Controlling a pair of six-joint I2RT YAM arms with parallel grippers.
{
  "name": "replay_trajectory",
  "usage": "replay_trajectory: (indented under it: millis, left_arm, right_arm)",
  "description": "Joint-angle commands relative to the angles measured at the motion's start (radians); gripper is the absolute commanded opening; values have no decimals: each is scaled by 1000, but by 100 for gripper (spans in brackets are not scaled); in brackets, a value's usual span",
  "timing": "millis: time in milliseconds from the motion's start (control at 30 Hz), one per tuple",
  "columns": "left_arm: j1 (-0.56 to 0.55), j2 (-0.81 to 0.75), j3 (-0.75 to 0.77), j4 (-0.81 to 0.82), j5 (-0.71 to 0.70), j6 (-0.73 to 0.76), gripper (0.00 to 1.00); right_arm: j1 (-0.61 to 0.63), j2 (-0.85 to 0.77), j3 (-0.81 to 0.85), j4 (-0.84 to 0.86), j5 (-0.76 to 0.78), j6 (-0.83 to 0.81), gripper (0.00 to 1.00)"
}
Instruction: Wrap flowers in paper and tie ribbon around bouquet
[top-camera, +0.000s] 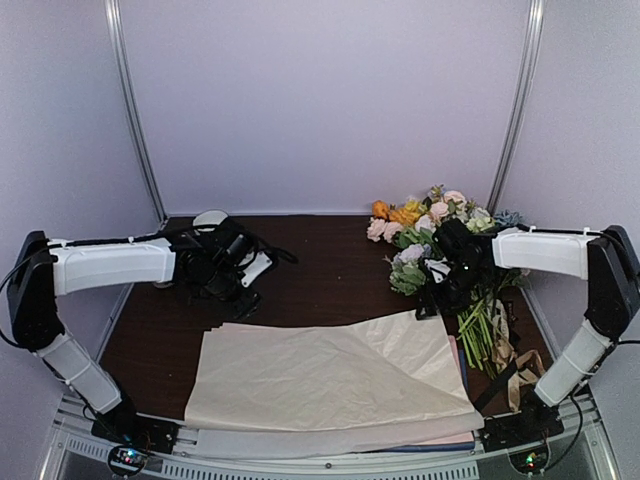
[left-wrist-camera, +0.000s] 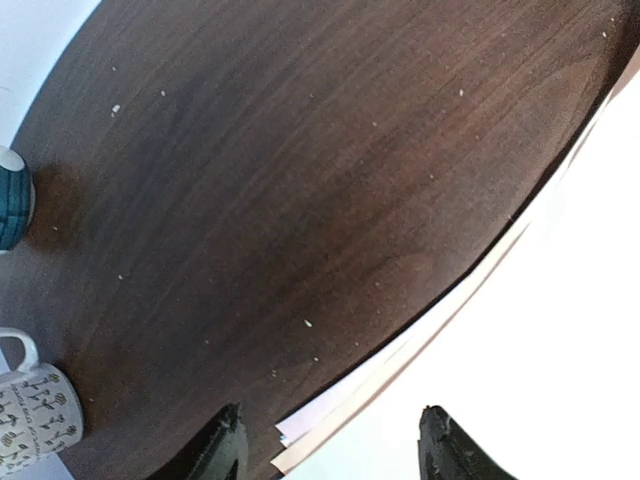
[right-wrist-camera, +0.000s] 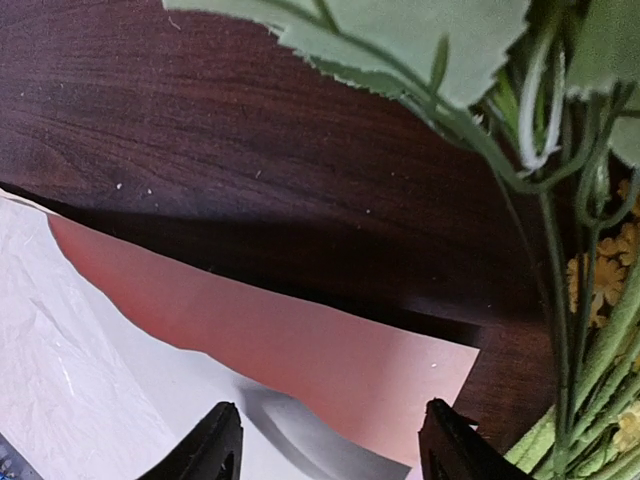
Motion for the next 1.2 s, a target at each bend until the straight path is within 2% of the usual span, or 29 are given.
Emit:
replay_trajectory:
  millis: [0, 33, 67, 100, 133, 167, 267, 400, 533, 633, 733, 800, 833, 900, 1033, 1167]
  left_arm:
    - [-4, -45, -36, 33, 44, -80, 62]
    - [-4, -48, -38, 34, 49, -84, 62]
    - [-5, -53, -43, 38, 54, -85, 62]
    - [-4, -58, -50, 46, 57, -83, 62]
    - [-4, -62, -56, 53, 56, -79, 62]
    - [-4, -65, -59, 56, 55, -77, 62]
    - [-4, -79, -53, 44, 52, -73, 62]
    - [-4, -133, -21, 13, 23, -64, 62]
    - [-4, -198, 67, -61, -39, -40, 64]
    - [-2, -261, 149, -106, -147, -28, 67]
    - [1, -328, 219, -127, -250, -24, 71]
    - [3, -374, 239, -125, -282, -28, 73]
    - [5, -397, 238, -119, -285, -39, 74]
    - [12, -435, 219, -112, -268, -73, 74]
    - [33, -500, 144, -106, -187, -156, 74]
    - [114, -579, 79, -81, -55, -256, 78]
  right_arm:
    - [-4, 8, -37, 39, -84, 28, 58]
    - [-4, 7, -42, 47, -106, 28, 52]
    - [-4, 4, -43, 56, -123, 31, 41]
    - [-4, -4, -43, 63, -132, 35, 20]
    - [-4, -15, -41, 65, -133, 37, 7]
    - [-4, -28, -36, 60, -130, 38, 0]
    - [-4, -77, -9, 31, -144, 32, 0]
    - [2, -168, 70, -12, -236, 12, 0]
    - [11, -236, 259, -26, -290, 15, 0]
    - [8, -210, 577, -86, -130, 16, 0]
    - [1, -126, 927, -154, 148, 30, 0]
    - [11, -94, 1096, -126, 193, 26, 0]
    - [40, -98, 1118, -82, 200, 14, 0]
    - [130, -143, 1050, 31, 238, -68, 0]
    - [355, -265, 677, 272, 212, -251, 0]
    - [569, -278, 403, 344, 266, -406, 0]
